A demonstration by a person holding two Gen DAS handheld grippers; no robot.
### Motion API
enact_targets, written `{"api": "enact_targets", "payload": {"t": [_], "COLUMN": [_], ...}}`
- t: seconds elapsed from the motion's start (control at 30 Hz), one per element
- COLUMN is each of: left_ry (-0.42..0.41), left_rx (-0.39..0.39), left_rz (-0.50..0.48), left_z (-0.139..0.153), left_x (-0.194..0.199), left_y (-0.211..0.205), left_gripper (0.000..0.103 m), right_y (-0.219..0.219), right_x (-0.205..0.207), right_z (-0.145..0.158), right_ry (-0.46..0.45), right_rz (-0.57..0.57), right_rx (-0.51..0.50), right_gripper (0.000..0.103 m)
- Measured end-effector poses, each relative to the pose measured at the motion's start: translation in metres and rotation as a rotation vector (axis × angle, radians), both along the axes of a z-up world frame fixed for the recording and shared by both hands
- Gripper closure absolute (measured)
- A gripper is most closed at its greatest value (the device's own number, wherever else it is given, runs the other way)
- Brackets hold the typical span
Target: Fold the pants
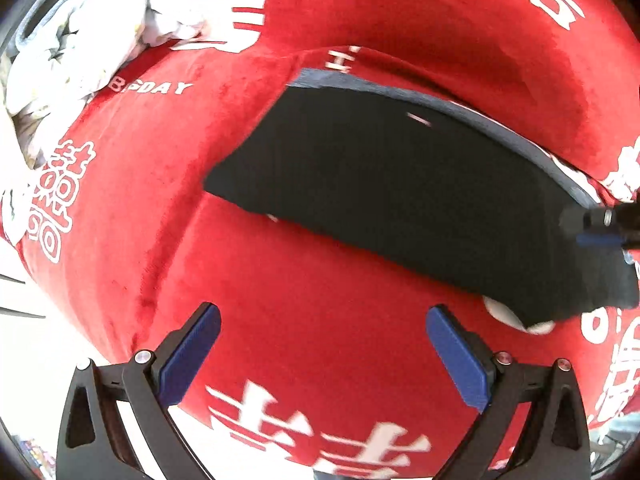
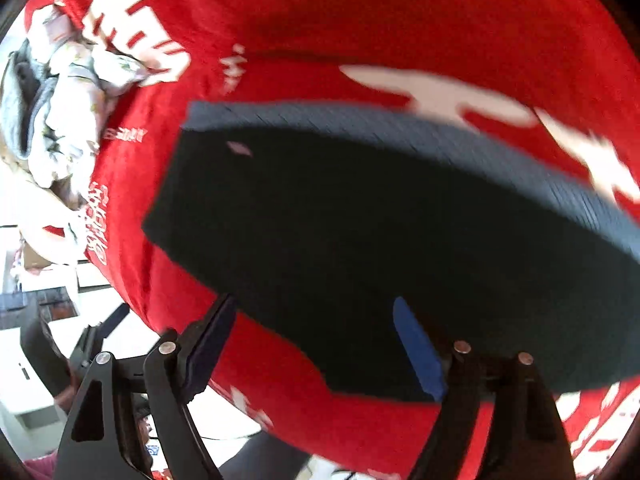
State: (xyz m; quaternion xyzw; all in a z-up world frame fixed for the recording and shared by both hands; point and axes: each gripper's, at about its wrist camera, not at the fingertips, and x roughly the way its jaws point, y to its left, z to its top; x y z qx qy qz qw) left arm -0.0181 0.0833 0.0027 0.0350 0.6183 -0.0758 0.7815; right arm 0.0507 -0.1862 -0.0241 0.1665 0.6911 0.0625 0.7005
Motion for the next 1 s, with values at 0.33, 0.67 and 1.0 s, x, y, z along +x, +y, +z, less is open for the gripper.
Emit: {"api": "enact_targets", "payload": {"t": [0.33,0.67,1.0], "left_ry": [0.090,0.147,0.102], "left_rx": [-0.063,-0.028,-0.050], "left_rz": [-0.072,-0.072,0.011], "left_z": [-0.001,-0.005,0.010], "left_x": [-0.035,-0.051,-0.066], "left_y": [-0.048,-0.062,-0.051], "left_gripper": [0.000,0.000,0.000], "right_y": [-0.026,-0.037,-0.053], "right_x": [-0.061,-0.086,-0.084], "right_z": [-0.006,-0.024,-0.018], "right_ry": [0.031,0.127,0.090], "right_rz": [-0.083,-0.143,-0.169], "right_rx": [-0.036,-0.018,-0.025], "right_gripper": [0.000,0.000,0.000]}}
